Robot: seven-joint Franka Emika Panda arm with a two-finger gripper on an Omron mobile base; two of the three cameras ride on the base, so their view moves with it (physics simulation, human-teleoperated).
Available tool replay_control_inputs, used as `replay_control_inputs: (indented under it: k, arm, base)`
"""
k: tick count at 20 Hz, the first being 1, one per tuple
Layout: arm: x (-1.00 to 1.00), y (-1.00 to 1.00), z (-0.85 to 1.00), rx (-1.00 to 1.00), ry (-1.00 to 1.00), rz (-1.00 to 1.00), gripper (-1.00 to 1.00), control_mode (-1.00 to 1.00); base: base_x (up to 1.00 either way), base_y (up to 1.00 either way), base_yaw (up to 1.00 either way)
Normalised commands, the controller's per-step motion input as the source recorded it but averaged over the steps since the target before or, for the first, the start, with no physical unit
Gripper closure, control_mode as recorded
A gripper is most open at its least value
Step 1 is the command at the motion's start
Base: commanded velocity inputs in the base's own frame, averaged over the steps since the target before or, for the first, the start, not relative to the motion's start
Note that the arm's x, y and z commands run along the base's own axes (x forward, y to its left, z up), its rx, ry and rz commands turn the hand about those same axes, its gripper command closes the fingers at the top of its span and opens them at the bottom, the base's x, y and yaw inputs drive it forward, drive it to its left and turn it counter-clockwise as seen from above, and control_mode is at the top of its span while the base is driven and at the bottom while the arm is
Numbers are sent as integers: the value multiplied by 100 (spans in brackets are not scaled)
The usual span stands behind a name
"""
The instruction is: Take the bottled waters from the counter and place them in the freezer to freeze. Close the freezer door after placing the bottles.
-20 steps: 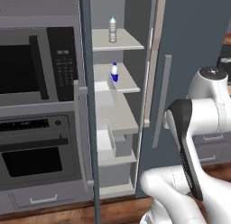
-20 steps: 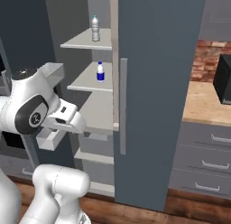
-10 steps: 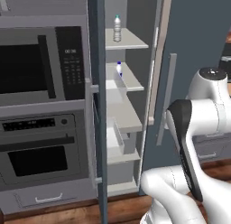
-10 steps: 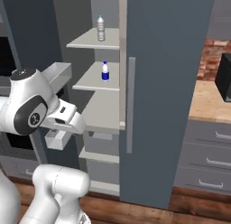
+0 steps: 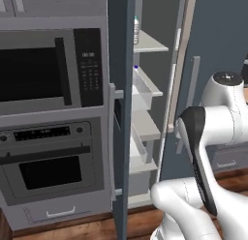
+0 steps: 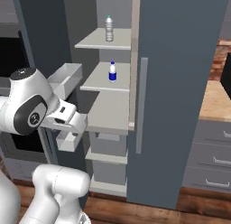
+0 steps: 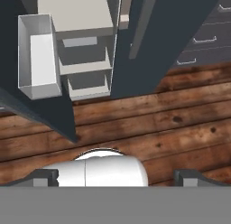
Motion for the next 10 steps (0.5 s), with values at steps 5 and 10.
replay_control_inputs:
  k: [5,10]
  arm:
    - [0,0,0,0,0,0,-100,100]
    - [0,0,0,0,0,0,-100,100]
  base:
    - [0,28,0]
    - [4,8,0]
